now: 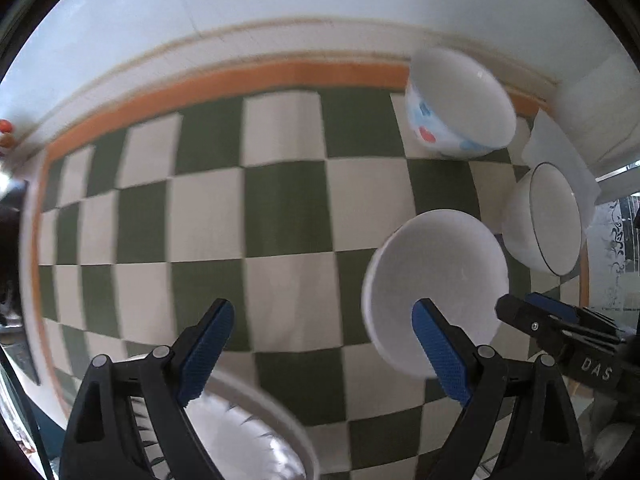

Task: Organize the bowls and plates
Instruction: 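Grip the rim of the pink-flower white bowl with the left tool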

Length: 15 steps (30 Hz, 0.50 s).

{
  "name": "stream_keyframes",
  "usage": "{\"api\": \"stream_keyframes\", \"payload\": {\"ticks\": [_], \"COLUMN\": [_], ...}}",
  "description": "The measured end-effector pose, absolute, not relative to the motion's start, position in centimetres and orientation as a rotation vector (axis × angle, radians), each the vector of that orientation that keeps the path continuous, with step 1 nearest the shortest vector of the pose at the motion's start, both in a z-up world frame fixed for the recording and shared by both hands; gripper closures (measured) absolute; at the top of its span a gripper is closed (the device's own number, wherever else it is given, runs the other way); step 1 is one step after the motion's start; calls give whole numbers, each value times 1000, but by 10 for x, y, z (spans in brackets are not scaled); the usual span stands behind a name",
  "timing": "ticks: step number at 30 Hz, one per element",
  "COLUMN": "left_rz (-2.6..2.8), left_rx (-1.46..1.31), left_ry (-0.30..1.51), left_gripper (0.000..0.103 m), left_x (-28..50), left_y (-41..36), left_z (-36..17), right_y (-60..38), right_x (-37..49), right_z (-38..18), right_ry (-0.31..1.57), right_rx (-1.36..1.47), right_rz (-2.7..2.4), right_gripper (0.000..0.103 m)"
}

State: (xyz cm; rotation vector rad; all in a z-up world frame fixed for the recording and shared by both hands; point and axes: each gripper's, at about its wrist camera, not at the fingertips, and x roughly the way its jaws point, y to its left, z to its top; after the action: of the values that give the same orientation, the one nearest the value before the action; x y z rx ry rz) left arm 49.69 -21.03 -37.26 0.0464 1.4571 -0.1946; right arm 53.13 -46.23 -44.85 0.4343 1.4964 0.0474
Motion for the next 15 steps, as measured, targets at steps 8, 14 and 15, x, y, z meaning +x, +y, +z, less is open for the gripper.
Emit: {"api": "stream_keyframes", "payload": {"ticks": [8,14,15], "left_rz": [-270,-291,-298], "left_rx": [-50,-61,-69], "left_ry": [1596,1612,1613], "left_gripper": [48,79,81], "left_x": [518,516,515], "left_y": [-220,-217,-216], "left_z": [-415,-420,-419], "right_y": [-461,-454,-453], "right_x": [558,563,564], "right_z": [-468,-471,-472], "right_ry": [1523,1531,1533], "right_rx": [467,478,474], "right_rz": [101,110,110], "right_gripper": [45,73,76]}}
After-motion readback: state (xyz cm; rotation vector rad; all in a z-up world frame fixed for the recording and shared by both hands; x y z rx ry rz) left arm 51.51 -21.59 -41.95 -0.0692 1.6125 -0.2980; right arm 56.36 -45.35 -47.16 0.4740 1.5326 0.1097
